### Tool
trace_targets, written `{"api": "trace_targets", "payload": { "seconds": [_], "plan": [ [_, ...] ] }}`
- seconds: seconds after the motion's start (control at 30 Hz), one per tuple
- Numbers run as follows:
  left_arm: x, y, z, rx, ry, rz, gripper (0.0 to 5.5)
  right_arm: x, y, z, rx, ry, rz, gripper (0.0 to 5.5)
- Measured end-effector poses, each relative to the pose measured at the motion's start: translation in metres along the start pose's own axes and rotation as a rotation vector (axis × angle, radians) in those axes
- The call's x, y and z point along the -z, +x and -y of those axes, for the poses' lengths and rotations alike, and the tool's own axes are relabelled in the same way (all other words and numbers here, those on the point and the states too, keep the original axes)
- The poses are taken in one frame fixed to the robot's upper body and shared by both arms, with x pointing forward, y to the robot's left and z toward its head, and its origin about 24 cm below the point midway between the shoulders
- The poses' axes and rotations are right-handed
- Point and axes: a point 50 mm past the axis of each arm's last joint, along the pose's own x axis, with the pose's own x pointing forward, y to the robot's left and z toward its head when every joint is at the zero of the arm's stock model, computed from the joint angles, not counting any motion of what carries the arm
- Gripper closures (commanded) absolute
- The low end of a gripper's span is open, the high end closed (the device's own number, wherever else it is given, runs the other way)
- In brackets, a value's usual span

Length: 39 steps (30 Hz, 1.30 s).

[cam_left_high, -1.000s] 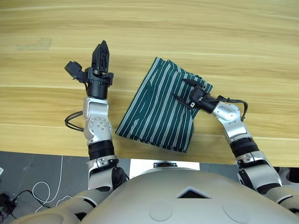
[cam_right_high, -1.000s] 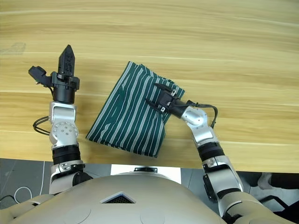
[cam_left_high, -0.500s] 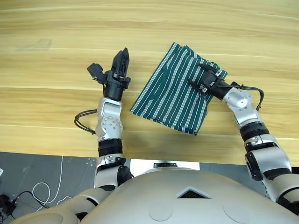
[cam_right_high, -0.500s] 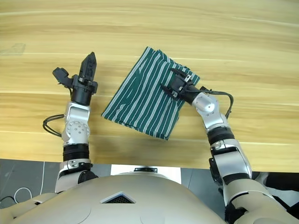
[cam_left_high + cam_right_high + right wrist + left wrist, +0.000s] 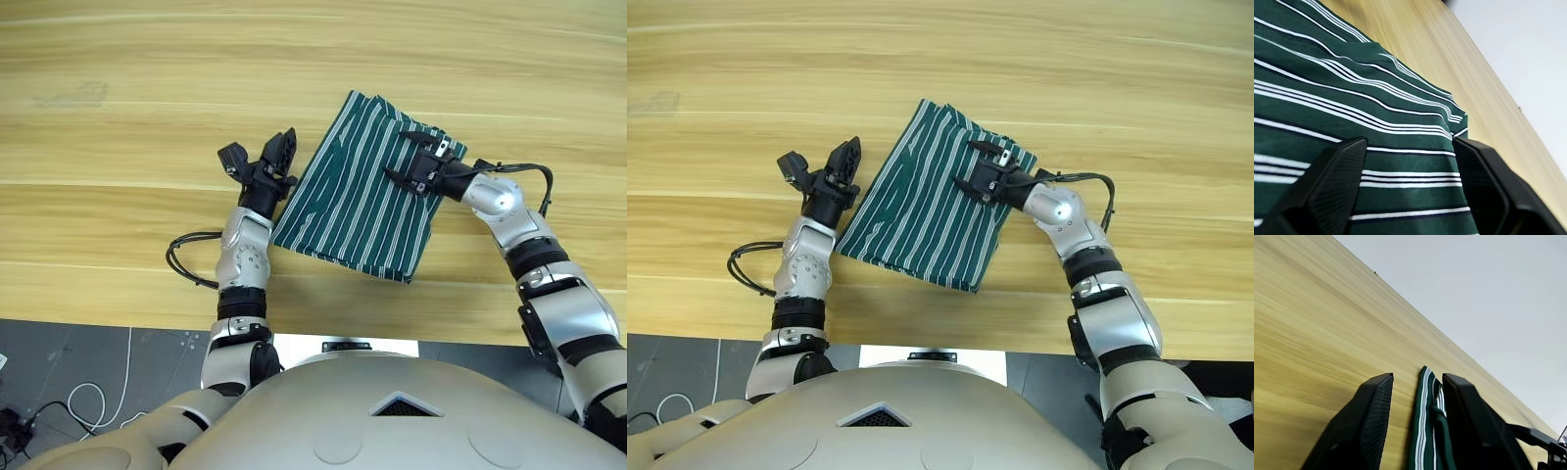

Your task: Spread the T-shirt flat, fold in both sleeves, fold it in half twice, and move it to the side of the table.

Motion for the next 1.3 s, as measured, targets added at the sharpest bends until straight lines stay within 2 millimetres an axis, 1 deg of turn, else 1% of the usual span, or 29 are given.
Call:
{"api": "trace_targets", "payload": {
  "seconds": [0.1, 0.27, 0.47, 0.6, 0.77, 0.87, 0.97, 1.07, 1.1, 1.13, 1.2, 1.23, 1.27, 1.3],
  "plan": [
    [-0.001, 0.004, 0.004, 0.038, 0.006, 0.000, 3.65, -0.004, 0.009, 0.007, -0.022, -0.123, -0.017, 2.26],
    [-0.003, 0.011, 0.011, 0.083, 0.015, 0.009, 3.65, -0.010, 0.016, 0.010, -0.059, -0.343, -0.009, 2.26],
    [-0.004, 0.013, 0.014, 0.106, 0.016, 0.007, 3.65, -0.011, 0.015, 0.006, -0.068, -0.450, 0.026, 2.26],
    [-0.004, 0.018, 0.018, 0.128, 0.017, 0.004, 3.65, -0.016, 0.015, -0.001, -0.075, -0.526, 0.098, 2.26],
    [-0.004, 0.019, 0.019, 0.133, 0.016, 0.003, 3.65, -0.019, 0.011, -0.009, -0.053, -0.607, 0.184, 2.26],
    [-0.006, 0.019, 0.018, 0.132, 0.020, 0.006, 3.65, -0.019, 0.004, -0.012, 0.045, -0.620, 0.237, 2.26],
    [-0.008, 0.019, 0.017, 0.132, 0.025, 0.008, 3.65, -0.020, -0.008, -0.013, 0.148, -0.615, 0.280, 2.26],
    [-0.013, 0.017, 0.013, 0.118, 0.031, 0.023, 3.65, -0.033, -0.024, 0.001, 0.349, -0.614, 0.365, 2.26],
    [-0.013, 0.017, 0.013, 0.116, 0.031, 0.026, 3.65, -0.035, -0.027, 0.002, 0.387, -0.612, 0.372, 2.26],
    [-0.014, 0.016, 0.012, 0.117, 0.033, 0.034, 3.65, -0.039, -0.032, 0.003, 0.469, -0.599, 0.388, 2.26],
    [-0.017, 0.012, 0.013, 0.140, 0.047, 0.067, 3.65, -0.052, -0.048, 0.010, 0.721, -0.536, 0.440, 2.26],
    [-0.020, 0.007, 0.013, 0.154, 0.064, 0.093, 3.65, -0.055, -0.059, 0.013, 0.813, -0.511, 0.443, 2.26],
    [-0.023, 0.003, 0.013, 0.166, 0.086, 0.119, 3.65, -0.056, -0.067, 0.012, 0.865, -0.486, 0.438, 2.26],
    [-0.032, -0.005, 0.014, 0.191, 0.154, 0.178, 3.65, -0.052, -0.079, 0.006, 0.875, -0.459, 0.407, 2.26]
  ]
}}
